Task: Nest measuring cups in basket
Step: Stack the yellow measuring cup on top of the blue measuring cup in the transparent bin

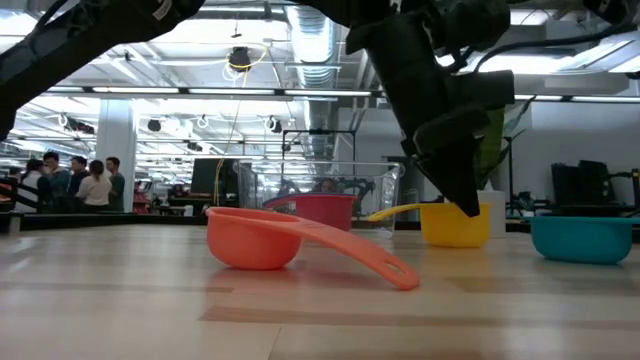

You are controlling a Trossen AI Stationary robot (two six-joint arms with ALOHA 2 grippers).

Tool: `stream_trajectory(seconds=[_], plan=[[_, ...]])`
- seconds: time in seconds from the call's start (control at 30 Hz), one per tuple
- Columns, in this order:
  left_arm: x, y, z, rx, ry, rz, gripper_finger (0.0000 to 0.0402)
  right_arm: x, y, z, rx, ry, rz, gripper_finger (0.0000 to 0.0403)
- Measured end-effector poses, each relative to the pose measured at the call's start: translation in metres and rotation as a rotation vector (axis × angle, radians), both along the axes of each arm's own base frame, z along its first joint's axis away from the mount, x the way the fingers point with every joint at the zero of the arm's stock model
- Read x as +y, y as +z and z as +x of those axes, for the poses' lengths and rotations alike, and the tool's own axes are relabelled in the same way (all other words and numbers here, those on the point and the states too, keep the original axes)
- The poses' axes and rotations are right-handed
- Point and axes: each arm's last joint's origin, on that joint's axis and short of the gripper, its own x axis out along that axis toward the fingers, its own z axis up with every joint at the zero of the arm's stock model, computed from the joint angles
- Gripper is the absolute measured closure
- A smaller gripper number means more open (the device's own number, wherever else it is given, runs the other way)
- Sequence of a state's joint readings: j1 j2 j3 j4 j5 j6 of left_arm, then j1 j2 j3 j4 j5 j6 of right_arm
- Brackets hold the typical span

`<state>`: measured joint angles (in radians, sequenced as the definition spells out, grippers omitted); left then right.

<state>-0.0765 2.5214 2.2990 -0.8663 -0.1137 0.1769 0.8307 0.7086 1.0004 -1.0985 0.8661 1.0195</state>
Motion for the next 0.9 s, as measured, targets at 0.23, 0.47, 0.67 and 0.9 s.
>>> stream_trajectory(seconds=[0.23, 0.47, 0.67, 0.9], plan=[[0.0, -0.015, -0.002, 0.022, 0.005, 0.02, 0.0211, 0.0, 0.0, 0.0, -0.001, 0.0, 0.001, 0.0378], [0.001, -0.021, -0.004, 0.042, 0.022, 0.047, 0.0211, 0.001, 0.001, 0.001, -0.014, 0.003, 0.012, 0.0381], [0.002, -0.021, -0.005, 0.045, 0.017, 0.05, 0.0229, 0.001, 0.001, 0.001, -0.014, 0.003, 0.011, 0.0375], [-0.004, -0.023, -0.008, 0.083, 0.027, -0.029, 0.0379, 0.001, 0.001, 0.001, -0.013, 0.004, 0.01, 0.0379]])
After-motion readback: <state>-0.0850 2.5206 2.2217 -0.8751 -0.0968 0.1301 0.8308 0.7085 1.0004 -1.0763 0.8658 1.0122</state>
